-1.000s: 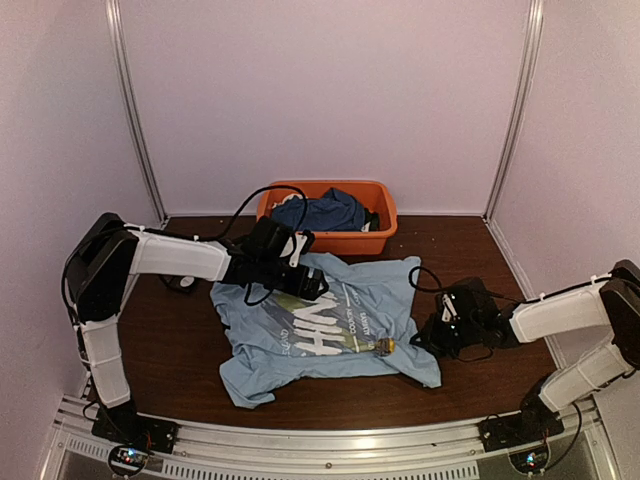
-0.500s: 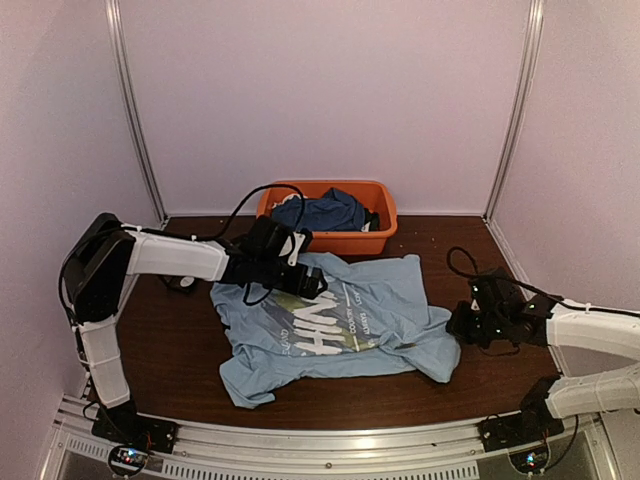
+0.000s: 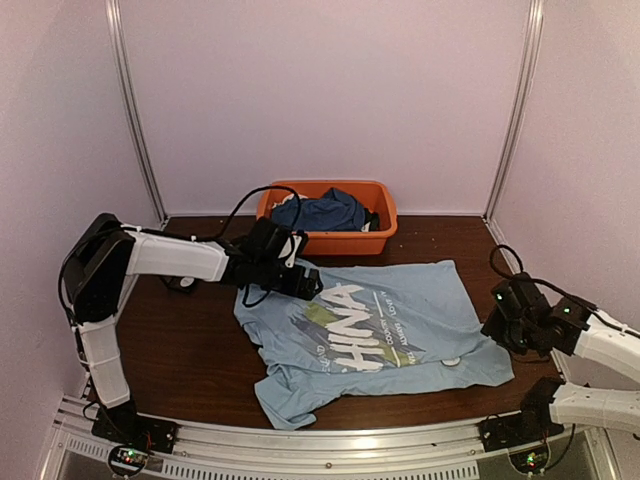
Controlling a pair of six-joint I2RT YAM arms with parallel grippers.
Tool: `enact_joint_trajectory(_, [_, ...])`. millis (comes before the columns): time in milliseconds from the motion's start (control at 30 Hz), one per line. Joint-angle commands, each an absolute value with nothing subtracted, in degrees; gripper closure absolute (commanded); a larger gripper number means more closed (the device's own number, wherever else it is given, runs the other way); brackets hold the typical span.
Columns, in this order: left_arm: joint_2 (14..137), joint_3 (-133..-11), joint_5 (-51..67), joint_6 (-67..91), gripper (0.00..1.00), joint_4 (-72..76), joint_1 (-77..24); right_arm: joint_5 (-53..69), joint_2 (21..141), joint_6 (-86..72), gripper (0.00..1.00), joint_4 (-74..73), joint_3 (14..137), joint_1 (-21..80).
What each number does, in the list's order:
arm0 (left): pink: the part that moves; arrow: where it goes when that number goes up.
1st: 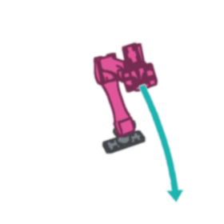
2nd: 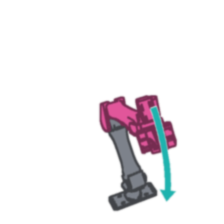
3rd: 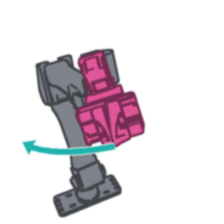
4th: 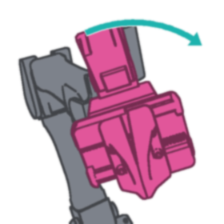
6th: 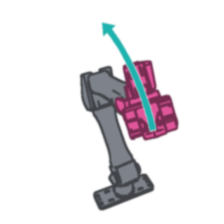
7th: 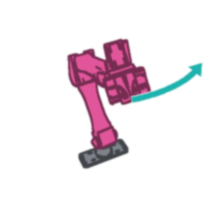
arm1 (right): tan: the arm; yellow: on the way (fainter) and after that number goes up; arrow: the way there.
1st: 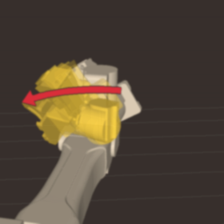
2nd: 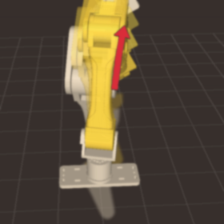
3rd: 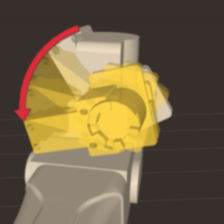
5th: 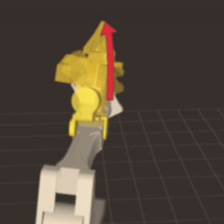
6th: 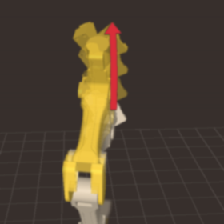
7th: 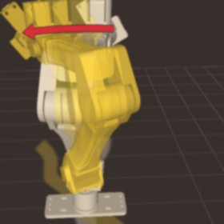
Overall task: Pin the brooch onto the clothing
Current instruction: Move the clothing with brooches to the center of the board.
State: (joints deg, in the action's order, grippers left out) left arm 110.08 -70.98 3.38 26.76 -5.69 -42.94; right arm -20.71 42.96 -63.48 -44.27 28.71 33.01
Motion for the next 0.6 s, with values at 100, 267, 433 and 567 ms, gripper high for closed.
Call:
enact_joint_trajectory(100, [104.4,-67.6,-5.7,27.3,0.02,-11.2,-42.7,-19.7,52.7,-51.3,0.37,-37.4,37.2,33.1])
enact_joint_trajectory(267, [100.4,-64.2,-6.5,26.6,0.02,-14.7,-43.8,-17.0,63.2,-45.0,0.37,-30.1,42.7,33.2])
enact_joint_trajectory(433, [101.5,-62.0,-9.4,26.5,0.02,-18.4,-46.1,-13.2,73.9,-41.8,0.40,-23.4,45.2,33.2])
enact_joint_trajectory(567, [104.9,-62.0,-9.8,27.9,0.02,-19.7,-46.1,-10.8,81.1,-40.6,0.43,-18.5,46.4,33.1])
